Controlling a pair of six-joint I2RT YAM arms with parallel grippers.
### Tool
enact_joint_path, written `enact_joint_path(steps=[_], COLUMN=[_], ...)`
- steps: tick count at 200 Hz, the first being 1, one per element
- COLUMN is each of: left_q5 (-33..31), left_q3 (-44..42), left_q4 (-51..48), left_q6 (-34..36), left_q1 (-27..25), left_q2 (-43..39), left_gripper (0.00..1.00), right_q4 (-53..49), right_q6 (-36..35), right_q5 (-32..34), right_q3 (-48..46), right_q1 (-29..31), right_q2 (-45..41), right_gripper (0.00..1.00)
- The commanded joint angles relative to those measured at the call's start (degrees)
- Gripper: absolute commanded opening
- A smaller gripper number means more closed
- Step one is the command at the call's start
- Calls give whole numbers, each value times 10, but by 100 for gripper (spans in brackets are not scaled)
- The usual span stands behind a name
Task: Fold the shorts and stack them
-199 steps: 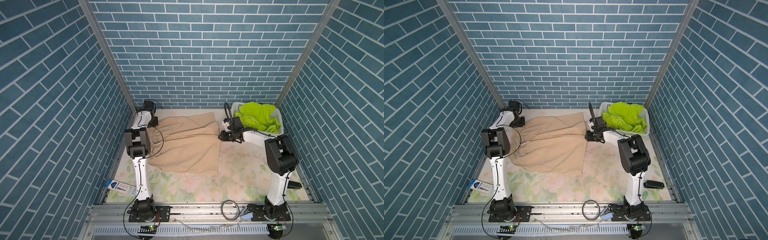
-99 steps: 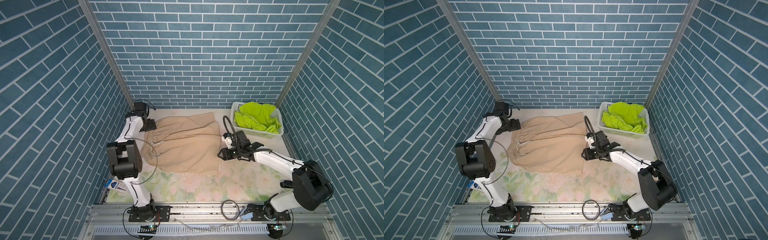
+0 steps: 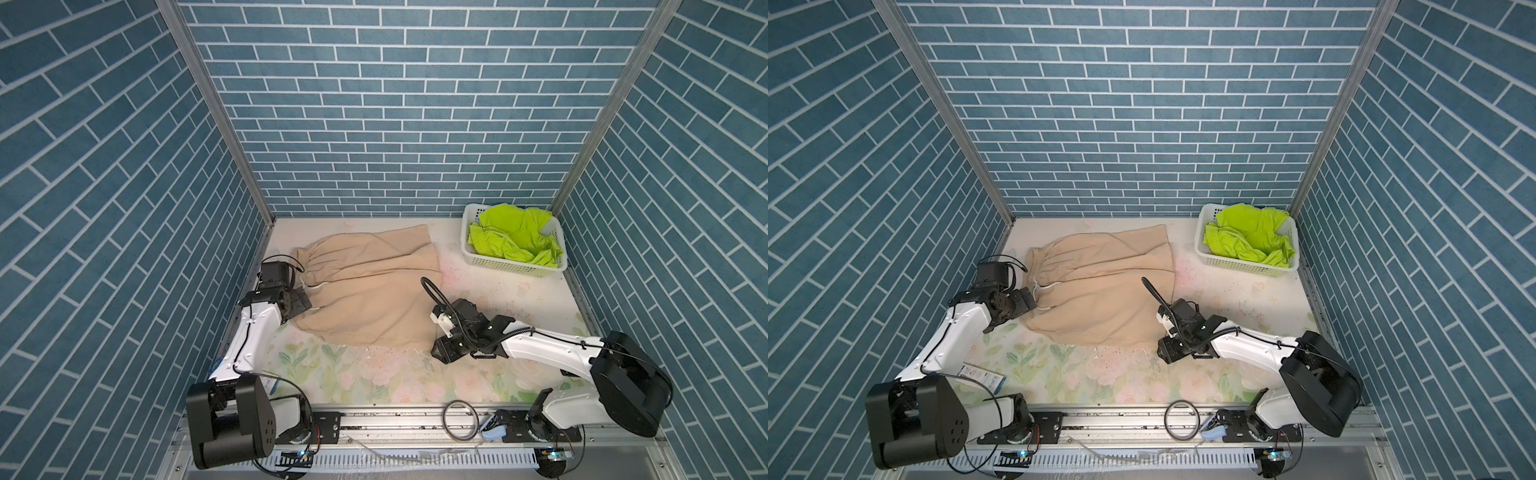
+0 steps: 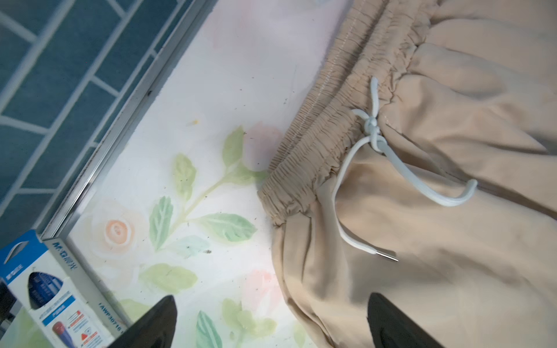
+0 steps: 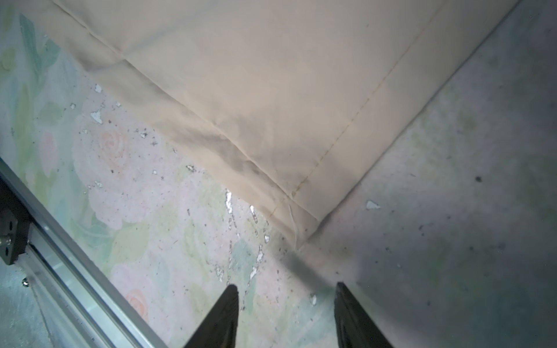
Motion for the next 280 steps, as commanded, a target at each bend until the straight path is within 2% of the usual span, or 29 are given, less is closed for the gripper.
enact_joint_path(steps=[1,25,42,48,63,72,120,146,174,258,280], left_q5=[7,69,104,112,121,123,77,97,126,44,58], left_q3=[-21,-38,-42,-43,-48,-51,-46,-39,-35,-10,-2], left_q4=[35,79,104,112,132,142,169,198,209,149,156], left_q6=[-25,-34,-28,-25,-19,-15,-3,-1,6,50,60], left_q1=[22,35,37,37,37,36,39,44,42,44,44], left_q2=[-19,-5,21,30,51,62,93,114,145,168,185], left_gripper=[100,100,100,100,99,96,84,67,49,55,49], right_q4=[37,51,42,38,36,35,45,53,59,70,69], right_q6=[9,8,10,12,12,13,18,24,28,23,24], right_q5=[35,44,55,64,85,91,95,97,111,124,126], right_q3=[13,28,35,35,30,26,9,-1,-17,-33,-33], right_q1=[4,6,8,8,8,8,8,8,8,7,7], right_q2=[39,72,77,75,61,48,14,7,-38,-96,-101], right_gripper=[52,51,44,38,12,0,0,0,0,0,0])
